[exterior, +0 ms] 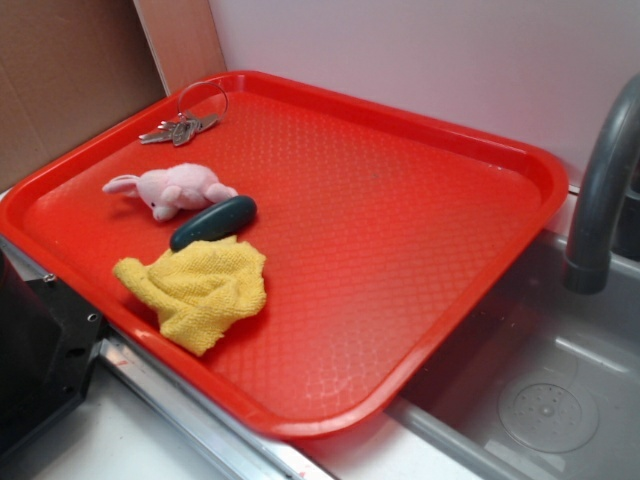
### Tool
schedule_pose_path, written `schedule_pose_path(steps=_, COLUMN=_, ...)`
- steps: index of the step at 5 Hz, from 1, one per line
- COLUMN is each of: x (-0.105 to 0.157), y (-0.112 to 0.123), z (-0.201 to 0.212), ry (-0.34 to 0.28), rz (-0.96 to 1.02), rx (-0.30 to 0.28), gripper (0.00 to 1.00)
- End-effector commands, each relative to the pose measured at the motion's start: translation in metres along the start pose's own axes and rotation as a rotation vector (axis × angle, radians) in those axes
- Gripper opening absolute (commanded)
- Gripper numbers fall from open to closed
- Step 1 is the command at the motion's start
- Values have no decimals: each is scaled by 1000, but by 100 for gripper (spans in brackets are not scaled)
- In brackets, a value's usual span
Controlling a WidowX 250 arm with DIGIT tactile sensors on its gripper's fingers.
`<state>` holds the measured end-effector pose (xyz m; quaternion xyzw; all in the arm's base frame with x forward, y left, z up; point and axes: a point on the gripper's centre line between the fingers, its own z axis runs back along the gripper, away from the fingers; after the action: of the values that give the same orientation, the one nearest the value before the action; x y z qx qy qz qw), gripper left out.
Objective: Grab the silver keys.
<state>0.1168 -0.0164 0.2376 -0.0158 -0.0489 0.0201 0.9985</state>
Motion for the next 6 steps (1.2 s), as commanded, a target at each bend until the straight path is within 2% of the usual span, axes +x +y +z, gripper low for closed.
schedule_pose_path(steps=1, x=0, y=0, z=0, ry=0, rz=0, rx=0, gripper=100)
schedule_pose_path(steps=2, x=23, y=34, z=-22, ry=-15, rz=58, rx=42, gripper=100)
schedule_pose_path(steps=3, x=50, y=73, z=-42, ry=-6, rz=39, rx=54, gripper=100)
schedule_pose_path(steps=4, x=70, y=97, z=-55, ry=9, rz=0, rx=58, gripper=100)
schedule_pose_path(steps=5, x=109, y=109, z=-72, ry=21, rz=-82, rx=23, gripper=100)
schedule_pose_path(steps=6, x=133, y=100, z=-78, ry=-22, rz=-151, rx=-16, gripper=100)
